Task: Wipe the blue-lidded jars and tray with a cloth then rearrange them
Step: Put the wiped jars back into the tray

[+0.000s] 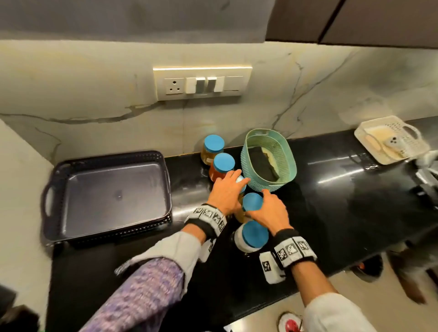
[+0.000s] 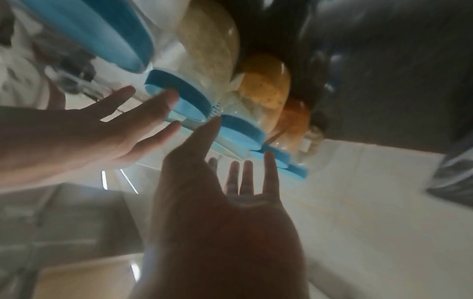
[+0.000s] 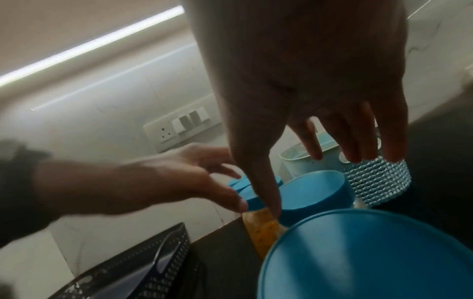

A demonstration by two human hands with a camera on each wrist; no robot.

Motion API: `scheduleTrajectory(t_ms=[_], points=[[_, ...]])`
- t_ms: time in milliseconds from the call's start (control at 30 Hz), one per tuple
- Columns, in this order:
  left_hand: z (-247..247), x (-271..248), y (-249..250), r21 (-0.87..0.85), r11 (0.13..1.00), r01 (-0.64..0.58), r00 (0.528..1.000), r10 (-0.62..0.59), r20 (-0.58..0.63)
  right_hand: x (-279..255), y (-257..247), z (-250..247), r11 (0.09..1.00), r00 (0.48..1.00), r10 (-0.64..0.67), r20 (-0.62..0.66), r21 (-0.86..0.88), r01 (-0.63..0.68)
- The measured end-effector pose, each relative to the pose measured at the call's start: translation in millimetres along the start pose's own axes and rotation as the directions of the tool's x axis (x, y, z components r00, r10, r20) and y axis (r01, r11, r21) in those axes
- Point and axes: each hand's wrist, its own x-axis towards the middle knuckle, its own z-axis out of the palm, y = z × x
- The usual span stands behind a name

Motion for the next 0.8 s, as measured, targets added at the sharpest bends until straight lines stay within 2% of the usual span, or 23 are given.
scheduleTrajectory(t_ms=[67, 100, 200, 367, 467, 533, 633, 700, 800], points=[[2.4, 18.4, 5.8, 0.173, 0.984, -0.038, 0.991, 0.015, 0.131, 11.0, -0.2, 10.2, 0.999, 0.998, -0.027, 0.065, -0.036, 0.030], [6.7, 23.2, 6.8, 0.221, 0.975, -0.039, 0.988, 0.005, 0.152, 14.3, -0.4, 14.5, 0.997, 0.997, -0.046, 0.059, -0.057, 0.049], [13.5, 20.5, 3.2, 0.289, 0.957, -0.021, 0.994, -0.010, 0.107, 15.6, -2.2, 19.6, 0.993, 0.995, -0.095, 0.006, -0.071, 0.095], [-0.8, -21.2, -29.7, 0.097, 0.991, 0.094, 0.995, -0.096, 0.016, 5.1, -25.1, 6.2, 0.986, 0.986, -0.163, 0.027, -0.026, 0.163], [-31.2, -61.8, -55.7, -0.047, 0.981, 0.190, 0.974, -0.194, -0.115, -7.1, -60.8, -14.6, 0.962, 0.962, -0.272, 0.023, -0.019, 0.272], [-59.0, -91.8, -76.2, -0.108, 0.966, 0.235, 0.929, -0.256, -0.266, -14.3, -96.7, -28.6, 0.934, 0.934, -0.357, 0.028, -0.014, 0.357], [-99.4, -130.0, -117.6, -0.140, 0.940, 0.311, 0.825, -0.340, -0.452, -17.8, -162.2, -35.0, 0.872, 0.872, -0.489, 0.008, 0.031, 0.488], [-124.0, -153.1, -151.1, -0.140, 0.902, 0.409, 0.766, -0.423, -0.485, -17.6, -213.3, -25.2, 0.827, 0.827, -0.562, 0.016, 0.059, 0.560], [-146.4, -173.6, -200.6, -0.128, 0.809, 0.574, 0.697, -0.565, -0.441, -10.9, -287.4, 10.6, 0.780, 0.775, -0.625, 0.090, 0.046, 0.624]])
